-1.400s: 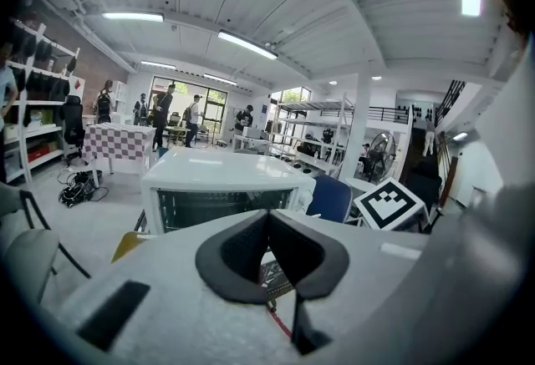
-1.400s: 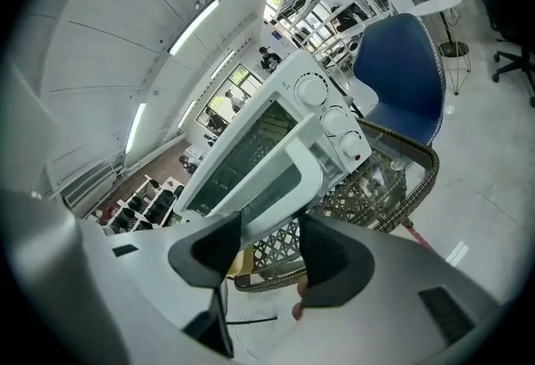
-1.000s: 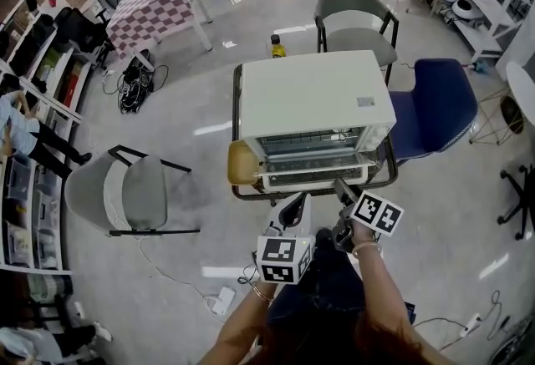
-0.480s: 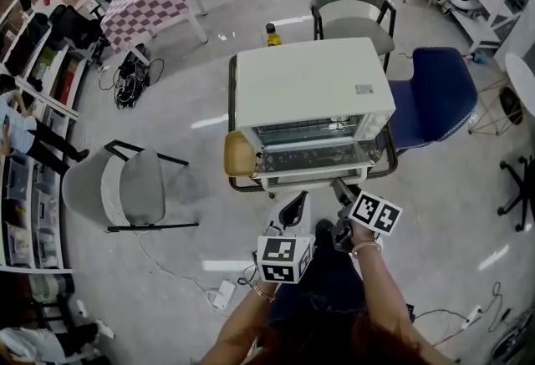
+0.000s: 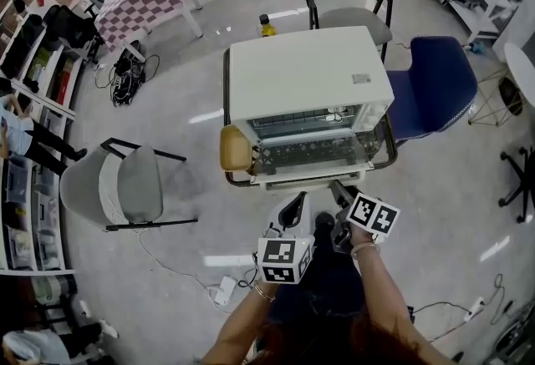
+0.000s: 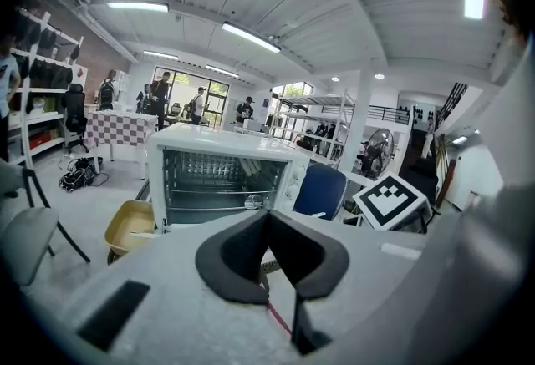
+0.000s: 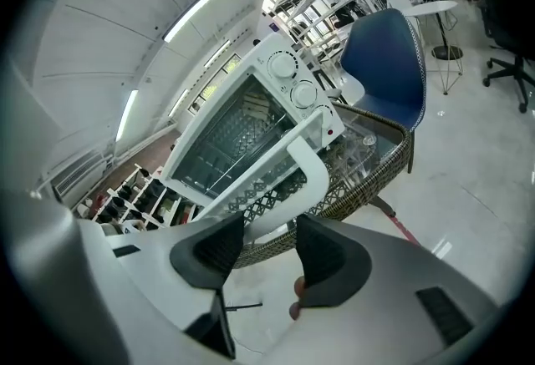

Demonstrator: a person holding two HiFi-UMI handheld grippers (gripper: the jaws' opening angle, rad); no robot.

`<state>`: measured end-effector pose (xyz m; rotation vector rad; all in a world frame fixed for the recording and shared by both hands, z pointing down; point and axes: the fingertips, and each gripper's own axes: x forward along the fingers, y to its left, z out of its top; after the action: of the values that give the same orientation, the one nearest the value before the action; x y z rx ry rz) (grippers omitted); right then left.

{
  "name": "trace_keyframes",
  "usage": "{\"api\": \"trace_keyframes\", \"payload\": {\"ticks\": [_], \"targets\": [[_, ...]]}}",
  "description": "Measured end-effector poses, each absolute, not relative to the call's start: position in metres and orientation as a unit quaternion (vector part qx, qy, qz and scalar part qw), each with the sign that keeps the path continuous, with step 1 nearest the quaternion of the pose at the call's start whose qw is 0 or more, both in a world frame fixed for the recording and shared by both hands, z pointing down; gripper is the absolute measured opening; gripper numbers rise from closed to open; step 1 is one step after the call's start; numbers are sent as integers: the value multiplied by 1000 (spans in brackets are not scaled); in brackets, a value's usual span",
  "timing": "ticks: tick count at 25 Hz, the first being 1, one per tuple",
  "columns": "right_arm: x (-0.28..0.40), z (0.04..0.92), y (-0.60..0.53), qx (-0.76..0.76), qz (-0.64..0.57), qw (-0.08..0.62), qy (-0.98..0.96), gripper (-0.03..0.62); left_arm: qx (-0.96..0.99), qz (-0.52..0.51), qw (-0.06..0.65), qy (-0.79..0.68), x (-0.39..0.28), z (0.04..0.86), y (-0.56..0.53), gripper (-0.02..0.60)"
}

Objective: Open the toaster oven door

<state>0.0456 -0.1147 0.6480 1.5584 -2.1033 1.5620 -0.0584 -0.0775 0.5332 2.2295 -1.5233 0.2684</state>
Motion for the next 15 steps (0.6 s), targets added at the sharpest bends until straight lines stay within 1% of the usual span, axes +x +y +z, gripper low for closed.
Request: {"api": "trace_keyframes", "payload": {"ticks": [15], "targets": [[49, 681, -94, 505, 519, 60, -688, 186, 801, 97, 224, -547, -51, 568, -65, 15]]}}
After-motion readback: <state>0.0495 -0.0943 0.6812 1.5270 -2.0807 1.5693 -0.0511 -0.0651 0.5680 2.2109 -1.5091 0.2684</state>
